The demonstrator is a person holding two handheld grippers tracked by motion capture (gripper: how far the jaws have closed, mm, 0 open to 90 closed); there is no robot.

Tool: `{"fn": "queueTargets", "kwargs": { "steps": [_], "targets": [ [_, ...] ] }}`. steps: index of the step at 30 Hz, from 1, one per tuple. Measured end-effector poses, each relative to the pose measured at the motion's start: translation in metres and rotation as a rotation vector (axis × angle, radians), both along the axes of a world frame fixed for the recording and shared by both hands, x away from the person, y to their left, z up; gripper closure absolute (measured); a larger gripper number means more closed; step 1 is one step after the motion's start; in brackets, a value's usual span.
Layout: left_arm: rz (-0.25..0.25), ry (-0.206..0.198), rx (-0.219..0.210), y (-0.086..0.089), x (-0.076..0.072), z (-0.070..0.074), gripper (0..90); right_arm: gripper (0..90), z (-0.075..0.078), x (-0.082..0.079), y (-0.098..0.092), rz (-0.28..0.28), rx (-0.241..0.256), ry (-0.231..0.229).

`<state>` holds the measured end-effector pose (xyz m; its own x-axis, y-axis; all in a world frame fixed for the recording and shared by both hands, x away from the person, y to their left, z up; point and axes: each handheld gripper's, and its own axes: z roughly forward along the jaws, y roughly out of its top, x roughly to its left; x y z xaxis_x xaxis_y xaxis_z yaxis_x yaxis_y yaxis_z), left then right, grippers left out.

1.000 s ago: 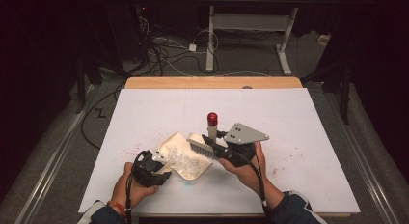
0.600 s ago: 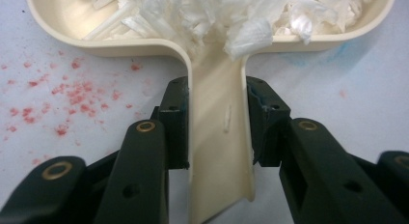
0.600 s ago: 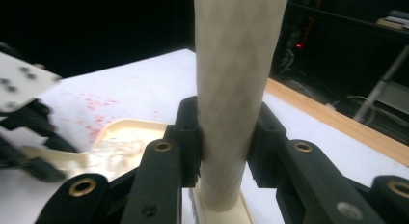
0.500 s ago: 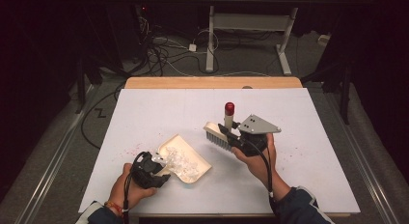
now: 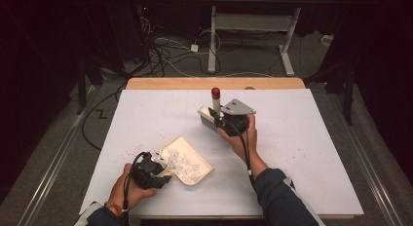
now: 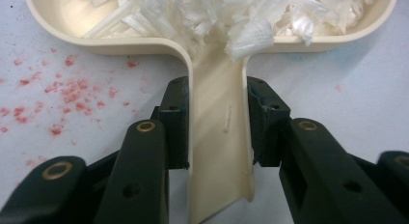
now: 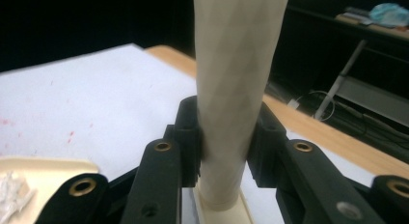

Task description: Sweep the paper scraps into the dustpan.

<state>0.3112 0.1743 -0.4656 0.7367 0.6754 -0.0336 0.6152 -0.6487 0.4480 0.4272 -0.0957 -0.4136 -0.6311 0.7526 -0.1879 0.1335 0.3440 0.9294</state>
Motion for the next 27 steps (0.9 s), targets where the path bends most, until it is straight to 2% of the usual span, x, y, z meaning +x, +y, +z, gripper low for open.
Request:
{"fn": "queueTargets", "kwargs": {
  "steps": [1,4,6,8,9,10,13,14,16,18,22,25,27],
  "targets": [
    [-0.004,0.004,0.011,0.0,0.0,0.001,63.3,71.1,-0.003,-0.001,0.011,0.042,-0.017,0.002],
    [-0.002,0.003,0.01,0.0,0.0,0.002,63.2,71.0,-0.003,-0.011,0.022,0.109,-0.071,0.002],
    [0.006,0.005,0.013,0.001,0.001,0.004,63.2,71.0,-0.003,-0.02,0.026,0.155,-0.086,0.008],
    [0.007,0.003,0.014,0.002,0.001,0.004,63.2,71.0,-0.003,-0.03,0.027,0.197,-0.088,0.013],
    [0.007,0.007,0.016,0.002,0.002,0.004,63.2,71.0,-0.003,-0.03,0.027,0.197,-0.088,0.013],
    [0.009,0.006,0.017,0.001,0.002,0.004,63.2,71.0,-0.001,-0.038,0.027,0.225,-0.093,0.024],
    [0.011,0.01,0.017,0.001,0.002,0.005,63.3,70.9,0.0,-0.047,0.026,0.247,-0.093,0.041],
    [0.014,0.01,0.019,0.0,0.002,0.005,63.2,71.0,0.001,-0.058,0.024,0.272,-0.076,0.06],
    [0.014,0.012,0.02,0.0,0.002,0.004,63.3,71.1,0.002,-0.067,0.024,0.299,-0.08,0.062],
    [0.012,0.011,0.024,0.0,0.003,0.004,63.3,71.1,0.007,-0.078,0.023,0.332,-0.06,0.072],
    [0.014,0.013,0.022,0.0,0.002,0.003,63.2,71.1,0.015,-0.089,0.018,0.35,-0.042,0.043],
    [0.008,0.016,0.028,0.001,0.001,0.003,63.2,71.1,0.024,-0.093,0.006,0.343,0.0,0.033],
    [0.013,0.016,0.021,0.001,0.001,0.003,63.3,71.1,0.026,-0.094,0.002,0.333,0.005,0.033]
  ]
}}
